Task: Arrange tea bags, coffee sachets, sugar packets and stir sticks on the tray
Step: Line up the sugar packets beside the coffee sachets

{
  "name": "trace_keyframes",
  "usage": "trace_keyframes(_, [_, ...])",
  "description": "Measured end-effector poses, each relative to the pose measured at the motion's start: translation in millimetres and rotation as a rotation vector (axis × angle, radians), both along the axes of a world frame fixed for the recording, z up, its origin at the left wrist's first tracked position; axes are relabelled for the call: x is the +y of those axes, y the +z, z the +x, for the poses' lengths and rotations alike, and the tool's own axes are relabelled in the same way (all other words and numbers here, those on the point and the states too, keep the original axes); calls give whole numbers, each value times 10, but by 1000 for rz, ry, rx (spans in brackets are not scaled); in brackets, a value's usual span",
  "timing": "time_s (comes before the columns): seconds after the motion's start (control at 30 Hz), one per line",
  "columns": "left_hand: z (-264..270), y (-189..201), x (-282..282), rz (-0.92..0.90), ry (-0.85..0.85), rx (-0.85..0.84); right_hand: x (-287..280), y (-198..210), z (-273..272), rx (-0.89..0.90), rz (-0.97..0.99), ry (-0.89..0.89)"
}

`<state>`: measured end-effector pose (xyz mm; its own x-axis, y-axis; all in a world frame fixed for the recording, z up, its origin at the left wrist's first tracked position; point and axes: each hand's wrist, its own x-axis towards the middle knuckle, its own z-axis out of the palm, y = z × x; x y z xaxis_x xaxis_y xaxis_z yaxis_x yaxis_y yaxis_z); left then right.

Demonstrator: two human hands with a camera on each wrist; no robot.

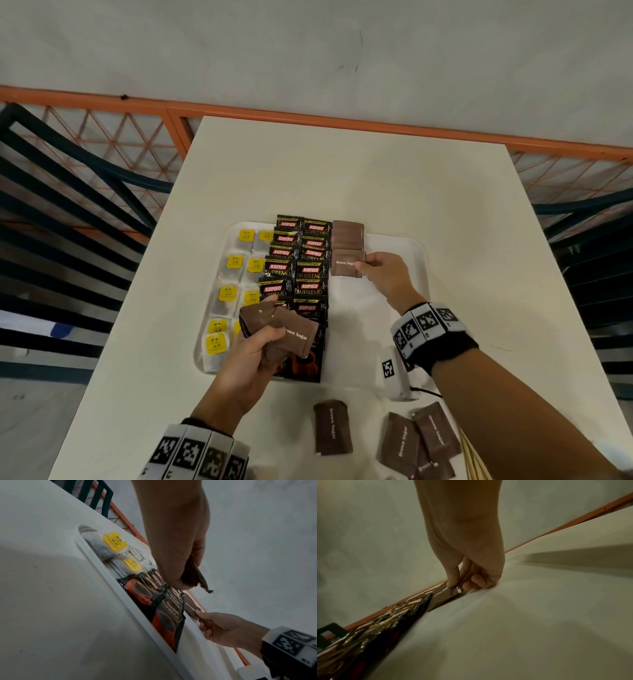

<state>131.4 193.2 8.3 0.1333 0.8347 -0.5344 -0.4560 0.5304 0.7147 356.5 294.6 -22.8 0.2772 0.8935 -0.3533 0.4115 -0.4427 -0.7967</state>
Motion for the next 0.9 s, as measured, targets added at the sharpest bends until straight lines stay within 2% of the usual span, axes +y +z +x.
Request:
trace_keyframes(0.17, [-13, -5, 5, -4, -1, 2, 28, -63, -26, -105, 26, -59])
trace_keyframes(0.43, [-2, 0, 18, 1, 6, -8, -57, -42, -96, -150, 92, -80])
trace_keyframes(0.53, [-2, -3, 20, 12, 14, -15, -212, 74, -200, -146, 86, -19])
trace_keyframes(0.6, [2, -10, 20, 16, 21, -20, -363, 152, -299, -145, 51, 110])
trace_keyframes(0.8, [23, -2, 15, 28, 48, -11, -813, 359, -566, 177, -122, 437])
trace_keyframes(0.9, [28, 1, 1, 30, 37, 13, -926, 347, -616, 271, -76, 444])
